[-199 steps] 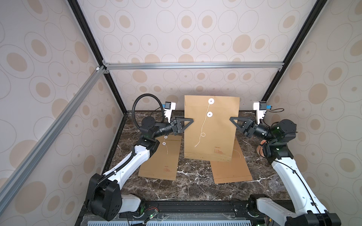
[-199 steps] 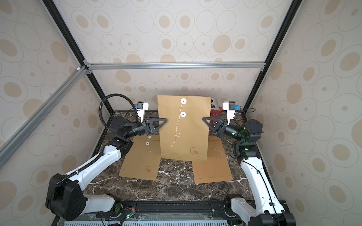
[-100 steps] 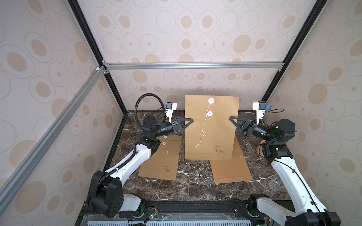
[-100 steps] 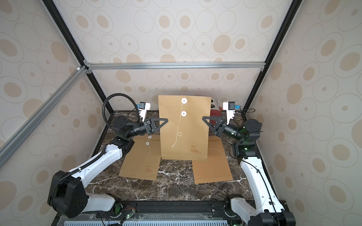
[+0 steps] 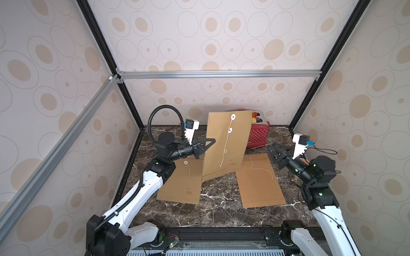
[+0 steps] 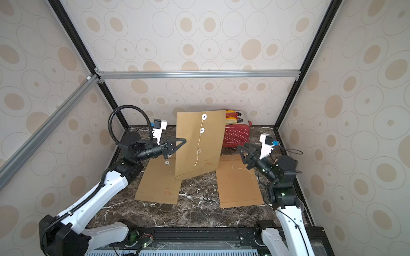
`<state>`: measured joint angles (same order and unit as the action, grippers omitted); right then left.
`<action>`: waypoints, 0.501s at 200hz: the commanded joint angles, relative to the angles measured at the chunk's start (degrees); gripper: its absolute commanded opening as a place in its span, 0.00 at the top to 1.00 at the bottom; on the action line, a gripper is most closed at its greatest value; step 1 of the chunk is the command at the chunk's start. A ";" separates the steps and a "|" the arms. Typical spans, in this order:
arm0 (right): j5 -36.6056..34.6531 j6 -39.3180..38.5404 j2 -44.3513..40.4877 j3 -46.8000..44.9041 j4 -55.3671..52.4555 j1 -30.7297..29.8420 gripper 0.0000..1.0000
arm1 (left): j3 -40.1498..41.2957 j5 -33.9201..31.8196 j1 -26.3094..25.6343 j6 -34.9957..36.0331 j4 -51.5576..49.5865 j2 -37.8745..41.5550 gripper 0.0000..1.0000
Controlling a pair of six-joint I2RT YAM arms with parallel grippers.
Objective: Close the mouth of the file bag
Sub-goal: Pick up the file bag from the file bag, then close the file bag.
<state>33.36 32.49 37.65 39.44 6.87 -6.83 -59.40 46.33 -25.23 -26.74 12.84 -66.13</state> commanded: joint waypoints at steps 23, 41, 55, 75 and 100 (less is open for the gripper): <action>-0.07 4.13 -5.82 -10.59 14.21 -1.35 0.54 | -2.57 -5.03 -2.93 16.55 -9.79 3.69 1.00; 0.36 2.27 -6.46 -12.08 14.55 -4.43 0.53 | -1.31 -5.85 -3.26 18.86 -8.89 4.72 1.00; -2.28 -1.32 -7.30 -13.54 14.22 -9.78 0.52 | -1.16 -6.04 -3.26 21.34 -9.58 5.04 1.00; -7.61 -10.11 -7.26 -13.82 10.23 -17.90 0.52 | -0.92 -5.61 -3.30 22.03 -9.08 4.96 1.00; -12.12 -15.46 -3.93 -13.78 10.85 -26.48 0.52 | 0.97 -2.09 -3.31 17.12 -2.48 4.25 1.00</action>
<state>26.74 24.84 31.48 25.87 16.53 -28.05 -59.40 41.28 -28.36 -8.84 4.54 -62.35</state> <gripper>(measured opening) 0.483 0.051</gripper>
